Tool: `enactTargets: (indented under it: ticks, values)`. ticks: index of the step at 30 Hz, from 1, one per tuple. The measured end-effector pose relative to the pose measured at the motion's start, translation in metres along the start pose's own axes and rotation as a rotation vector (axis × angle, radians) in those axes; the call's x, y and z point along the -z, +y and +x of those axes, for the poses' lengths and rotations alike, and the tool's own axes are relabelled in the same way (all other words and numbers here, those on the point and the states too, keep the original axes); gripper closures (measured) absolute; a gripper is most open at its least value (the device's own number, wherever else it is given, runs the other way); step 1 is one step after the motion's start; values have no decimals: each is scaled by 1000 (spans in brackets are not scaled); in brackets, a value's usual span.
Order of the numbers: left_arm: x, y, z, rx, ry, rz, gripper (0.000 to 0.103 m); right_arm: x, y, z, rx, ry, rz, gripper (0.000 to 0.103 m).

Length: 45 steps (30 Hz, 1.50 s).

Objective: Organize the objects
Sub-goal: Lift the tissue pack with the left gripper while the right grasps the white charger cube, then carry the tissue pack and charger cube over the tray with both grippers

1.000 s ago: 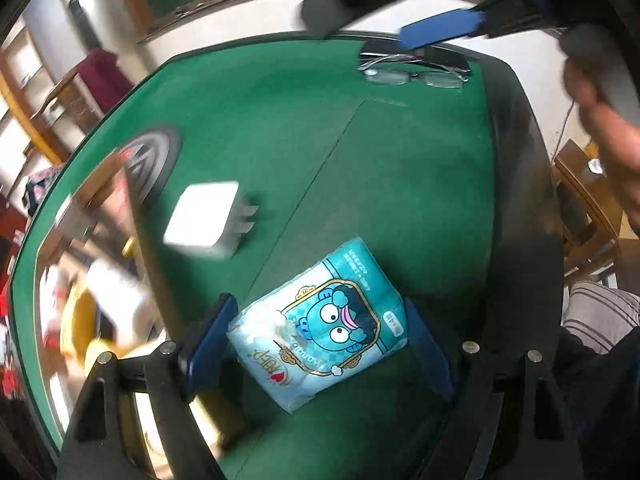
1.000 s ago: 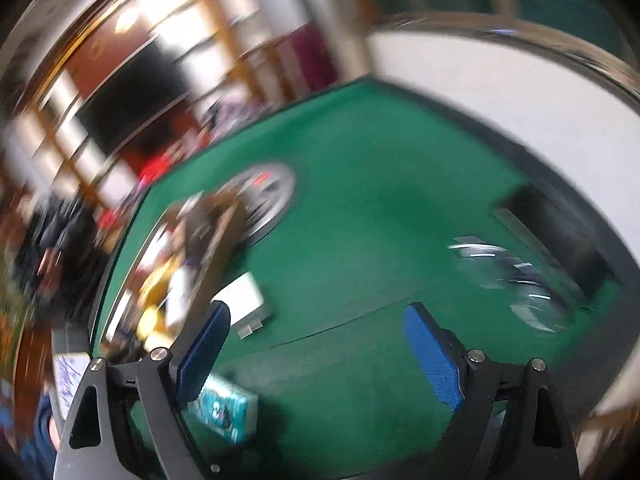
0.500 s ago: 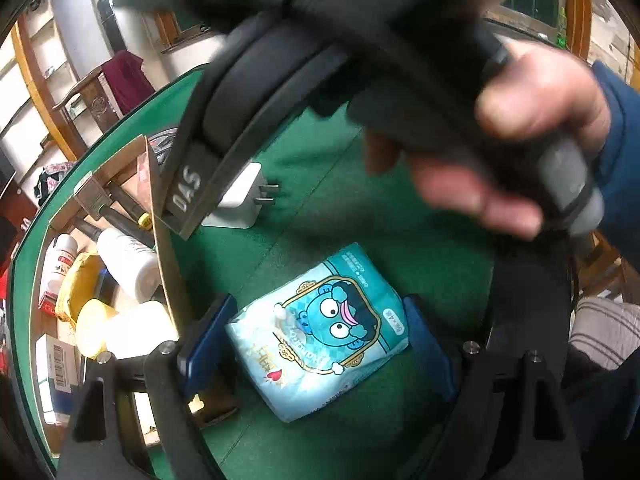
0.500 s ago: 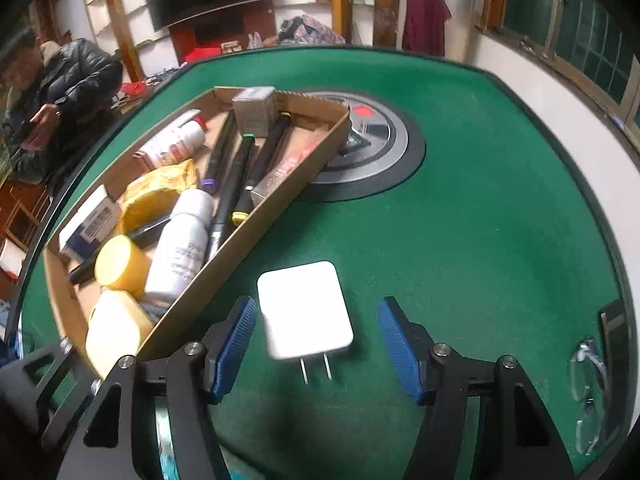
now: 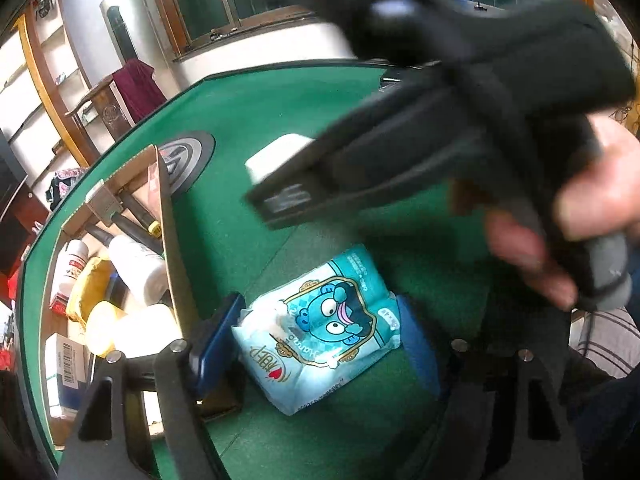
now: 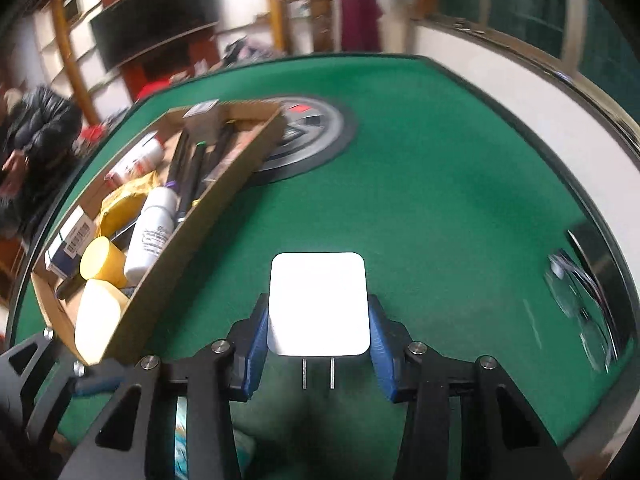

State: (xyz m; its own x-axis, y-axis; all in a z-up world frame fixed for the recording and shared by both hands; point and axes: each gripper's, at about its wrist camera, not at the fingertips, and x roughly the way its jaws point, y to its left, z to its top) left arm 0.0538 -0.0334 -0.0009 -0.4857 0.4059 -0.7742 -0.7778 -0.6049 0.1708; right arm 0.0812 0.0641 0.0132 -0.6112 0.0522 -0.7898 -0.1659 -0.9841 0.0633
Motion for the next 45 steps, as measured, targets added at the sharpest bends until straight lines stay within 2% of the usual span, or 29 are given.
enactTargets:
  ticks: [12, 20, 24, 28, 32, 37, 45]
  values:
    - [0, -7, -26, -37, -92, -7, 29, 4, -16, -47, 39, -70, 92, 54]
    - [-8, 3, -54, -34, -160, -69, 29, 0, -15, -66, 50, -108, 129, 54]
    - [-15, 33, -74, -45, -213, -142, 29, -4, -8, -72, 48, -123, 130, 54]
    - [-18, 73, -88, -94, -242, -227, 29, -12, 6, -72, 25, -122, 114, 54]
    - [-15, 120, -77, -124, -198, -308, 29, -24, 28, -67, -9, -112, 85, 54]
    - [-3, 159, -58, -153, -115, -396, 29, -59, 56, -42, -56, -70, 58, 54]
    - [18, 172, -29, -162, -21, -411, 29, -100, 97, 12, -80, -5, -4, 54]
